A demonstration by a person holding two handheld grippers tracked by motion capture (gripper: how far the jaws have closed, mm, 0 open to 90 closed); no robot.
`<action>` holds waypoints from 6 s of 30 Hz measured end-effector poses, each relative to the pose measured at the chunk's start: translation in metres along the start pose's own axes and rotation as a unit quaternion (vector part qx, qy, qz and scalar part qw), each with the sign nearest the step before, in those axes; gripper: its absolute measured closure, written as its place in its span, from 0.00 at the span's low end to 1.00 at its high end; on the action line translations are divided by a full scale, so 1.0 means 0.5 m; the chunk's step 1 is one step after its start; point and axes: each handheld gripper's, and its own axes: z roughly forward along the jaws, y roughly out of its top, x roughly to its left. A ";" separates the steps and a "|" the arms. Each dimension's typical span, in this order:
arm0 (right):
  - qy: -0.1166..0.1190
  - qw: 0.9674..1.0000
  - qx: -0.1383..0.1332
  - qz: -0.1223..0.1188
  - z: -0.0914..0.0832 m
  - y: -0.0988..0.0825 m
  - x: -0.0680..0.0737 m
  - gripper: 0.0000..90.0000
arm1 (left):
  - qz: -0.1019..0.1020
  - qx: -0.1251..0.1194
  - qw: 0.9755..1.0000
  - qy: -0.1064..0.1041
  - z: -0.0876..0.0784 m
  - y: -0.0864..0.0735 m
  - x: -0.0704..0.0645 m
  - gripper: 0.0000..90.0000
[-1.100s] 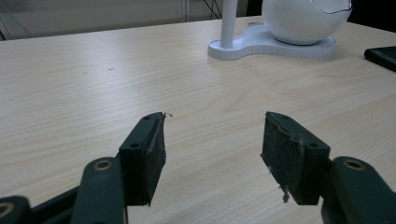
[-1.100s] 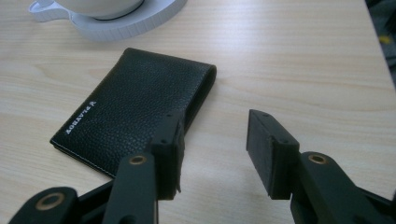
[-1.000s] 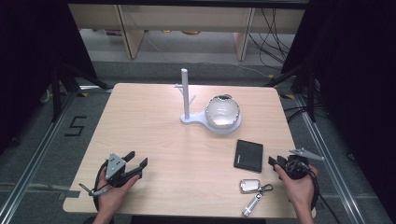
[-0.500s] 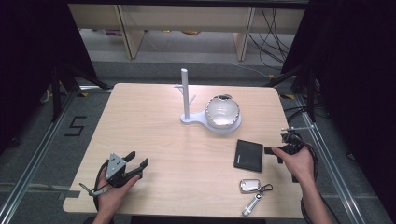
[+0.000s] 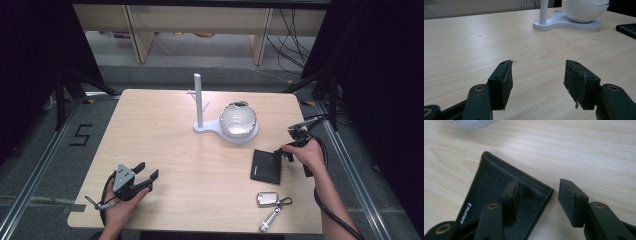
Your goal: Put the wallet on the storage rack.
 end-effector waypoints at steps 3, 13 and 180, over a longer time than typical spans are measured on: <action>-0.001 1.000 0.008 0.001 0.010 0.005 0.005 0.56 | 0.001 -0.001 1.000 -0.001 0.000 0.000 -0.001 0.43; 0.006 0.999 0.030 0.019 0.021 0.011 0.007 0.52 | 0.005 0.003 1.000 0.001 0.000 0.000 -0.003 0.43; 0.026 0.929 -0.307 -0.205 -0.217 0.082 0.228 0.91 | 0.000 -0.003 1.000 0.002 -0.004 -0.001 -0.007 0.44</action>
